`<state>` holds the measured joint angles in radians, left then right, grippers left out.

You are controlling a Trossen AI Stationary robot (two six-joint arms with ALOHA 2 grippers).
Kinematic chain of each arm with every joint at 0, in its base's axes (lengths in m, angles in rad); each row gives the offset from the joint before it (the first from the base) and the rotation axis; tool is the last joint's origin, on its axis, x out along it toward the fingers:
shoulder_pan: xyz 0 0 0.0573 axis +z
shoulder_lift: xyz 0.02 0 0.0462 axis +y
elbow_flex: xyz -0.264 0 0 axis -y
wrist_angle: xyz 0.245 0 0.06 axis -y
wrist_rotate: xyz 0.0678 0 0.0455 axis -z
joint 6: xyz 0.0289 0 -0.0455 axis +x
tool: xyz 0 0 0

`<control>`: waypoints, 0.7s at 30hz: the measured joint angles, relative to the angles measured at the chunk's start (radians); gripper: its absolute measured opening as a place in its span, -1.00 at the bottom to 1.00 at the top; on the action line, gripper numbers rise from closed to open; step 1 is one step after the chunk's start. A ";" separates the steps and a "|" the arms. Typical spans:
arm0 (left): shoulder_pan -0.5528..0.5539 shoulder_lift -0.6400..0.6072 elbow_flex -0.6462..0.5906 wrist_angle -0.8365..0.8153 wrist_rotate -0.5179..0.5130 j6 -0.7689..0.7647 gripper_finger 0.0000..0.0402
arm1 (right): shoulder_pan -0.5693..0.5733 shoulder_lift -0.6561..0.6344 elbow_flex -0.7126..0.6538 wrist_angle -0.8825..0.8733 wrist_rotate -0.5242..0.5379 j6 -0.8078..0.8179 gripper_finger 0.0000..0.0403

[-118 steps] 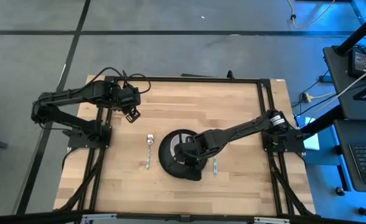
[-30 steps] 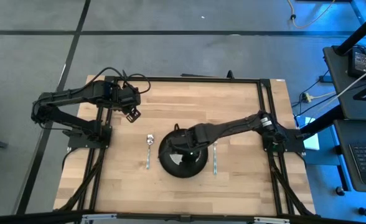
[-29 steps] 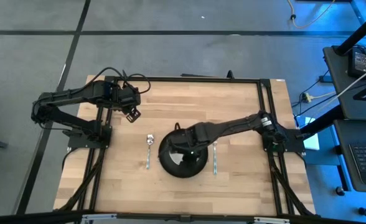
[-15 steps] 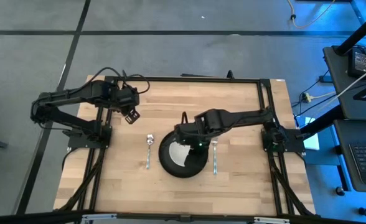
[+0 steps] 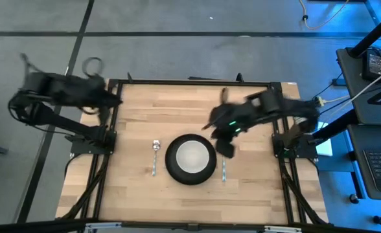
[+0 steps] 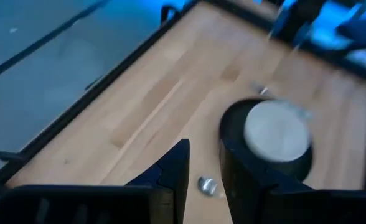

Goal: Set table place
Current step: Return to Home Position

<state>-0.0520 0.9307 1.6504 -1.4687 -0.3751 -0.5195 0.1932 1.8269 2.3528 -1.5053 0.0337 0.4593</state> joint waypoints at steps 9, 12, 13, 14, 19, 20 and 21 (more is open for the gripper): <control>-0.014 -0.273 -0.003 0.040 -0.096 0.126 -0.59 | -0.001 -0.234 -0.001 0.028 0.078 -0.157 -0.76; -0.014 -0.351 -0.039 0.079 -0.091 0.118 -0.59 | -0.003 -0.297 -0.002 0.030 0.079 -0.200 -0.76; -0.014 -0.375 -0.056 0.099 -0.084 0.118 -0.59 | -0.003 -0.317 -0.002 0.031 0.080 -0.210 -0.76; -0.014 -0.398 -0.075 0.128 -0.075 0.123 -0.59 | -0.003 -0.338 -0.002 0.034 0.080 -0.223 -0.76; -0.014 -0.481 -0.196 0.270 -0.045 0.228 -0.59 | -0.003 -0.427 -0.002 0.041 0.080 -0.264 -0.76; -0.014 -0.497 -0.223 0.290 -0.045 0.239 -0.59 | -0.003 -0.444 -0.002 0.041 0.080 -0.265 -0.76; -0.014 -0.511 -0.250 0.301 -0.045 0.241 -0.59 | -0.003 -0.460 -0.002 0.042 0.080 -0.270 -0.76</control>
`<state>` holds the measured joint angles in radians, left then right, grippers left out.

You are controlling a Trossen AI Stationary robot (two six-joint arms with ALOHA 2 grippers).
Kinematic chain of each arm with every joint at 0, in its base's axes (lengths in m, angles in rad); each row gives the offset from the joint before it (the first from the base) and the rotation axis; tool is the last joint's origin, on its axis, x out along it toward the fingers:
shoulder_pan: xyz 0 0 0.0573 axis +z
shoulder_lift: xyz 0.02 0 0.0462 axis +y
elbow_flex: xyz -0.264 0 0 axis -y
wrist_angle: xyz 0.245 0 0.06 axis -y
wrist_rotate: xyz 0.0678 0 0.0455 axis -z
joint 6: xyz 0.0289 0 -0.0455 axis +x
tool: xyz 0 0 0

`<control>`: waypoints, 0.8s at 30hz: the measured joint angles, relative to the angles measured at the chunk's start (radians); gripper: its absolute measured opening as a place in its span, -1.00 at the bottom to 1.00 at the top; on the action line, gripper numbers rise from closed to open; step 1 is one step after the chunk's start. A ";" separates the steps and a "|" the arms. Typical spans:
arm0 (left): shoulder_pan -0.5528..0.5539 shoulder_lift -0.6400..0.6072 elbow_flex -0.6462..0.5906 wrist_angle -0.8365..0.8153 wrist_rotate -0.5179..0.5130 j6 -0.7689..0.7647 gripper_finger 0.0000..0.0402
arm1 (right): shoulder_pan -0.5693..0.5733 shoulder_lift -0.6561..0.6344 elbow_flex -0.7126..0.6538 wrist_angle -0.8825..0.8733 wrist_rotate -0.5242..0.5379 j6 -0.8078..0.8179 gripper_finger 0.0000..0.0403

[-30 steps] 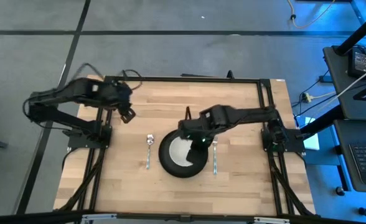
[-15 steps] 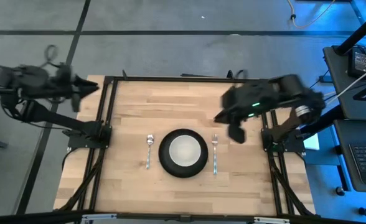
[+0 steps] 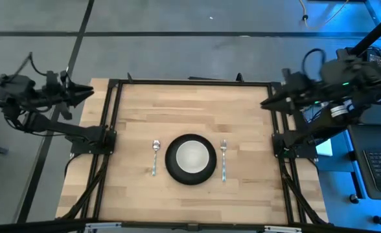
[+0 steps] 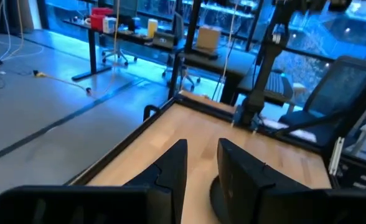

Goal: Set table place
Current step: Return to Home Position

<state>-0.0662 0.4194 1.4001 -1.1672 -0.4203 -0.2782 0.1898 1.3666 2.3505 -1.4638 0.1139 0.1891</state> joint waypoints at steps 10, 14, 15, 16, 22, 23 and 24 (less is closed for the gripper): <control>0.000 -0.173 -0.303 0.170 0.001 -0.026 -0.59 | 0.000 -0.145 -0.135 0.041 0.051 0.045 -0.76; 0.000 -0.240 -0.362 0.242 0.000 -0.026 -0.59 | 0.000 -0.233 -0.354 0.209 0.028 0.020 -0.76; 0.000 -0.253 -0.370 0.247 0.000 -0.026 -0.59 | 0.000 -0.256 -0.413 0.258 0.013 0.014 -0.76; 0.000 -0.265 -0.375 0.257 0.000 -0.026 -0.59 | 0.000 -0.278 -0.469 0.301 0.006 0.015 -0.76; 0.000 -0.291 -0.386 0.270 -0.001 -0.033 -0.59 | 0.000 -0.404 -0.742 0.535 0.000 0.031 -0.76; 0.000 -0.291 -0.386 0.271 -0.001 -0.033 -0.59 | 0.000 -0.419 -0.779 0.582 0.009 0.013 -0.76; 0.000 -0.291 -0.386 0.271 -0.003 -0.031 -0.59 | -0.002 -0.433 -0.814 0.631 0.024 -0.003 -0.76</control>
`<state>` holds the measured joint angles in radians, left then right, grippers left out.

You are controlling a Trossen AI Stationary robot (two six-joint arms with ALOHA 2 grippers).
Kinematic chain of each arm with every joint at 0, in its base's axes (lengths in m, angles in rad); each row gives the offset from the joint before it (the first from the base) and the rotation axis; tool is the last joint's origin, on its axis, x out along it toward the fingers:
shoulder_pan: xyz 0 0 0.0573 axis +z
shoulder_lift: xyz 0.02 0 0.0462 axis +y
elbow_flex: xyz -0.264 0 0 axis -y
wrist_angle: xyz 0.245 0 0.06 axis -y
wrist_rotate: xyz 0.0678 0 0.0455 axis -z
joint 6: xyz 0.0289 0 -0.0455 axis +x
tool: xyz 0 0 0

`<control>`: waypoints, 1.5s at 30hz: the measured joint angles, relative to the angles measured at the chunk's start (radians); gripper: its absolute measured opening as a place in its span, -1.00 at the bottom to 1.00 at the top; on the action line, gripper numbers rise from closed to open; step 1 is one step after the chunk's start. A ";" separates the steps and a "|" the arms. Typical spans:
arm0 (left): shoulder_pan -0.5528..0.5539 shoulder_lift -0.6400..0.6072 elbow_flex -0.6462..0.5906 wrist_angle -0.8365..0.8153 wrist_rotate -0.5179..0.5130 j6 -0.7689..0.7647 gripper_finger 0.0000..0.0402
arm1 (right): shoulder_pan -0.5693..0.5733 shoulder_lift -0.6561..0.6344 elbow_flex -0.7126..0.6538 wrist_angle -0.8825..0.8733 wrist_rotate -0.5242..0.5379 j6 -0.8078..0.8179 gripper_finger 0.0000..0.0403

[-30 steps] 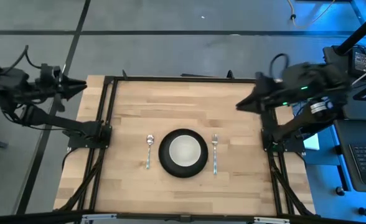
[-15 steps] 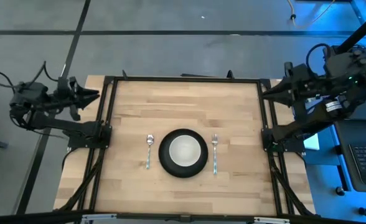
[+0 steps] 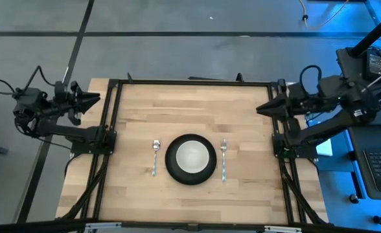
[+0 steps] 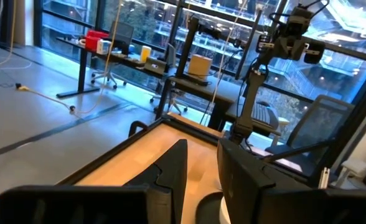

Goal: Set table place
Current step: Return to Home Position

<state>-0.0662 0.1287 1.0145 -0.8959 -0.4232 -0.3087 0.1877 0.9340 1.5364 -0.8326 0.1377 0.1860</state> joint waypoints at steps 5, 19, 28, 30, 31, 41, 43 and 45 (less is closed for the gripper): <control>0.000 0.000 0.000 0.001 -0.017 0.004 -0.59 | -0.042 -0.055 -0.140 0.135 0.020 -0.011 -0.76; 0.000 -0.006 -0.050 0.006 -0.037 -0.021 -0.59 | -0.246 -0.264 -0.528 0.332 -0.132 -0.015 -0.76; 0.000 -0.126 -0.283 0.361 -0.022 0.156 -0.59 | -0.303 -0.454 -0.827 0.651 -0.281 0.010 -0.76; 0.000 -0.124 -0.284 0.346 -0.023 0.164 -0.59 | -0.310 -0.481 -0.870 0.664 -0.293 0.012 -0.76; 0.000 -0.124 -0.282 0.355 -0.023 0.171 -0.59 | -0.313 -0.493 -0.892 0.674 -0.292 0.016 -0.76; 0.000 -0.124 -0.372 0.414 0.014 0.181 -0.59 | -0.331 -0.581 -1.136 0.863 -0.290 0.020 -0.76; 0.000 -0.125 -0.397 0.443 0.018 0.180 -0.59 | -0.331 -0.592 -1.192 0.916 -0.294 0.033 -0.76; 0.000 -0.125 -0.437 0.451 0.021 0.180 -0.59 | -0.331 -0.603 -1.248 0.974 -0.298 0.059 -0.76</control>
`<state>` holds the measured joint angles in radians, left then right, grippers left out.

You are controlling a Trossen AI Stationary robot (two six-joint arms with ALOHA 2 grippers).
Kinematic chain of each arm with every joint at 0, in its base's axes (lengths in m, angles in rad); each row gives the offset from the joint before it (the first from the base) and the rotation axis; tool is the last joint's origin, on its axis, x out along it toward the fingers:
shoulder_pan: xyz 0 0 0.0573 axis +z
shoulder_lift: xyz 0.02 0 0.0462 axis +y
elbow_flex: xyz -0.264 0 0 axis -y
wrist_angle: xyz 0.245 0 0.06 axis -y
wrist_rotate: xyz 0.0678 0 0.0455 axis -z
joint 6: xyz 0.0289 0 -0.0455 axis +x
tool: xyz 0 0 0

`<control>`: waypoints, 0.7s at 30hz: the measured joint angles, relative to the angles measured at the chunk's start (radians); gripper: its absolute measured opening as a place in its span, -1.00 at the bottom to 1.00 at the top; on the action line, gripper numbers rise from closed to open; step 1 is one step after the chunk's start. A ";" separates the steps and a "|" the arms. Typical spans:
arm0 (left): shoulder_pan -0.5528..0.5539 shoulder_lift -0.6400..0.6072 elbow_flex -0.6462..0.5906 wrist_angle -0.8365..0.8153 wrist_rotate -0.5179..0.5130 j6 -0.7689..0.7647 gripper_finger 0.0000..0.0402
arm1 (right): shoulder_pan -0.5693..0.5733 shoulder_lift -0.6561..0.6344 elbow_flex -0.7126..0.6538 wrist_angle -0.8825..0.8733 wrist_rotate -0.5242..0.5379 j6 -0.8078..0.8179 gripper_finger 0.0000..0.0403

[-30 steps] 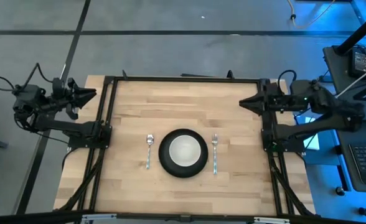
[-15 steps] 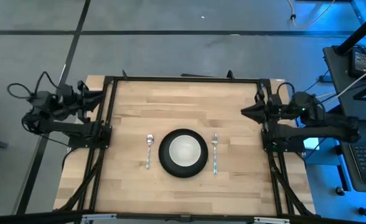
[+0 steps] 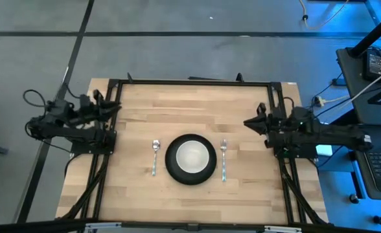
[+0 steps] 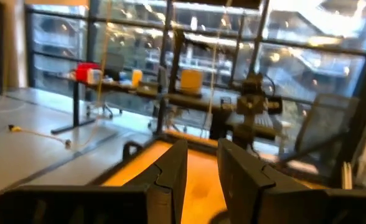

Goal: Set table place
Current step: Return to Home Position

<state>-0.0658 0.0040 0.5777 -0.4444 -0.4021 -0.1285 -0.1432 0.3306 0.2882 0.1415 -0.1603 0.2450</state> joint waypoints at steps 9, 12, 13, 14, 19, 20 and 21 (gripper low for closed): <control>0.000 0.000 -0.147 0.121 0.233 0.030 -0.59 | 0.000 -0.040 -0.166 0.234 -0.087 0.068 -0.76; 0.000 0.000 -0.173 0.122 0.286 0.018 -0.59 | 0.000 -0.041 -0.187 0.229 -0.087 0.069 -0.76; 0.000 0.000 -0.184 0.120 0.304 0.007 -0.59 | 0.000 -0.042 -0.194 0.229 -0.087 0.071 -0.76; 0.000 0.000 -0.195 0.121 0.321 0.001 -0.59 | 0.000 -0.041 -0.199 0.228 -0.087 0.080 -0.76; 0.000 0.000 -0.307 0.228 0.377 -0.027 -0.59 | 0.000 -0.041 -0.220 0.227 -0.087 0.095 -0.76; 0.000 0.000 -0.332 0.278 0.391 -0.027 -0.59 | 0.000 -0.042 -0.221 0.230 -0.087 0.094 -0.76; 0.000 -0.001 -0.357 0.332 0.404 -0.026 -0.59 | 0.000 -0.042 -0.223 0.232 -0.087 0.094 -0.76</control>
<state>-0.0658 0.0032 0.2203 -0.1121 0.0024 -0.1544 -0.1432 0.2890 0.0654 0.3738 -0.2471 0.3393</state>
